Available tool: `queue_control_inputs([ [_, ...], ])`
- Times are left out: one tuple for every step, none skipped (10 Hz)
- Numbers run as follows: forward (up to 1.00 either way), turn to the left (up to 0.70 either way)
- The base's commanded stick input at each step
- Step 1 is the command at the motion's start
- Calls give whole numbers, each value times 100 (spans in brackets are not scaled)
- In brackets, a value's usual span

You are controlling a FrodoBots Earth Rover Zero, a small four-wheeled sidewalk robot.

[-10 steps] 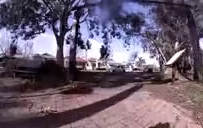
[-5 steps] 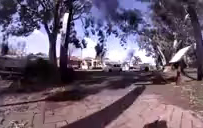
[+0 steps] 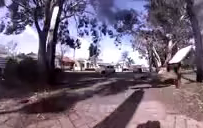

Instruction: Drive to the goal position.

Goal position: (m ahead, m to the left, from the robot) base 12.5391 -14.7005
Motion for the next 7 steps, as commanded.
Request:
queue_control_inputs([
  [100,0],
  [100,0],
  [100,-6],
  [100,-19],
  [100,-33],
  [100,-25],
  [100,-16],
])
